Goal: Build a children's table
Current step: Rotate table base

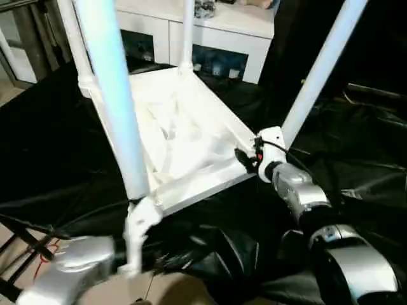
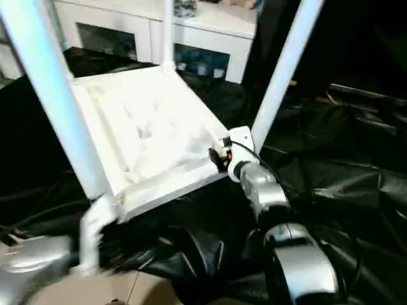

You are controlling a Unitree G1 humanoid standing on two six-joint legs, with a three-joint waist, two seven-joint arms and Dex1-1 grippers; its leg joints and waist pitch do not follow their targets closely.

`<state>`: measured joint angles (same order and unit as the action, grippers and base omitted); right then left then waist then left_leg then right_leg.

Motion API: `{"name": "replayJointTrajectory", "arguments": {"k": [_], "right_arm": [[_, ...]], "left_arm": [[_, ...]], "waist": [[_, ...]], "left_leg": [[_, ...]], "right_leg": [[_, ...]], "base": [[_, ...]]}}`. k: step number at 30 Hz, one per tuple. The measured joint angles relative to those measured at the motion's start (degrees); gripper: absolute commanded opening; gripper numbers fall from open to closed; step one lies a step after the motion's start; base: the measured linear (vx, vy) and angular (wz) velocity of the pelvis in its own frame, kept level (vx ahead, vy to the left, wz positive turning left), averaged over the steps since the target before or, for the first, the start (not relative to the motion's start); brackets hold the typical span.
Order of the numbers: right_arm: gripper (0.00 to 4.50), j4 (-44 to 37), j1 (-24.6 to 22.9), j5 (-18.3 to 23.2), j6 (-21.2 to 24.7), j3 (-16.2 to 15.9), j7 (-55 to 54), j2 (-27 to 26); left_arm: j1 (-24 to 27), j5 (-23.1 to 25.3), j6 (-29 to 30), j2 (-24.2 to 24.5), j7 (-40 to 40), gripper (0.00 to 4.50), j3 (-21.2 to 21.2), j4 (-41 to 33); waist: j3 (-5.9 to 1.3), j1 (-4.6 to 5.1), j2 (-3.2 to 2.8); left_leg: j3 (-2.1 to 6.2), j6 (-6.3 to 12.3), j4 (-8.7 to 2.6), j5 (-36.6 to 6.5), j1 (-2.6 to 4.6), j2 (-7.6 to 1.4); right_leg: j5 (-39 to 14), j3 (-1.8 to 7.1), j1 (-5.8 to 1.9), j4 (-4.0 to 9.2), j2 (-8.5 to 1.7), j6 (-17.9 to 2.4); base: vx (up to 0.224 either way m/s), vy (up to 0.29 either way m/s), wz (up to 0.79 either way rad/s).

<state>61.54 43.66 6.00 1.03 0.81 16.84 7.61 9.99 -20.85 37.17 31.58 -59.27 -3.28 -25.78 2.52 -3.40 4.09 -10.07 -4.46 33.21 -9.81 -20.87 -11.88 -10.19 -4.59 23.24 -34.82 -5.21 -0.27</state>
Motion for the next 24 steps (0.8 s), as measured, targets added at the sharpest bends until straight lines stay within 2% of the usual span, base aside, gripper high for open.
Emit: {"name": "replayJointTrajectory", "arguments": {"k": [5,13,15,18,21,24], "right_arm": [[3.26,2.23,0.94,-0.05,-0.85,0.84,-0.23,0.04],[3.26,4.38,1.38,0.52,-3.94,2.3,1.35,1.14],[3.26,4.37,1.26,0.62,-4.65,2.71,2.73,1.91],[3.26,3.21,0.12,0.63,-6.47,2.76,5.78,2.97],[3.26,0.66,-1.75,0.56,-6.78,2.59,6.96,3.52],[3.26,-1.17,-3.35,-0.53,-6.47,1.61,5.16,3.96]], "left_arm": [[2.02,-2.18,0.58,3.67,-2.91,4.38,3.46,-0.59],[4.53,-6.85,0.21,12.32,-7.96,4.45,16.79,2.57],[3.97,-7.95,0.42,13.69,-9.0,4.45,19.99,4.41],[-0.41,-10.36,0.29,14.7,-9.62,4.45,23.33,7.0],[-5.88,-14.01,0.3,12.65,-9.55,4.45,23.28,6.85],[-9.36,-15.52,-0.09,9.16,-9.12,4.45,19.49,7.27]], "waist": [[0.03,-0.02,0.13],[0.05,-0.05,0.18],[0.05,-0.1,0.18],[0.04,-0.23,0.25],[0.03,-0.29,0.26],[0.03,-0.27,0.26]], "left_leg": [[0.01,0.01,0.34,-0.01,-0.06,0.04],[0.09,0.01,0.44,-0.01,-0.13,0.03],[0.1,0.01,0.44,-0.01,-0.15,0.02],[0.1,0.01,0.44,-0.01,-0.16,-0.01],[0.1,0.01,0.45,0.0,-0.14,0.02],[0.06,0.01,0.45,0.0,-0.12,0.01]], "right_leg": [[-0.18,0.74,0.02,-0.22,0.32,0.3],[-0.19,0.95,0.02,-0.24,0.49,0.31],[-0.18,0.97,0.02,-0.24,0.52,0.3],[-0.04,1.06,0.0,-0.26,0.64,0.06],[-0.01,1.21,-0.02,-0.27,0.67,0.01],[0.01,1.3,-0.01,-0.33,0.72,-0.02]], "base": [[0.0,0.0,0.0],[0.0,0.0,0.0],[0.0,0.0,0.0],[0.0,0.0,0.0],[0.0,0.0,0.0],[0.0,0.0,0.0]]}}
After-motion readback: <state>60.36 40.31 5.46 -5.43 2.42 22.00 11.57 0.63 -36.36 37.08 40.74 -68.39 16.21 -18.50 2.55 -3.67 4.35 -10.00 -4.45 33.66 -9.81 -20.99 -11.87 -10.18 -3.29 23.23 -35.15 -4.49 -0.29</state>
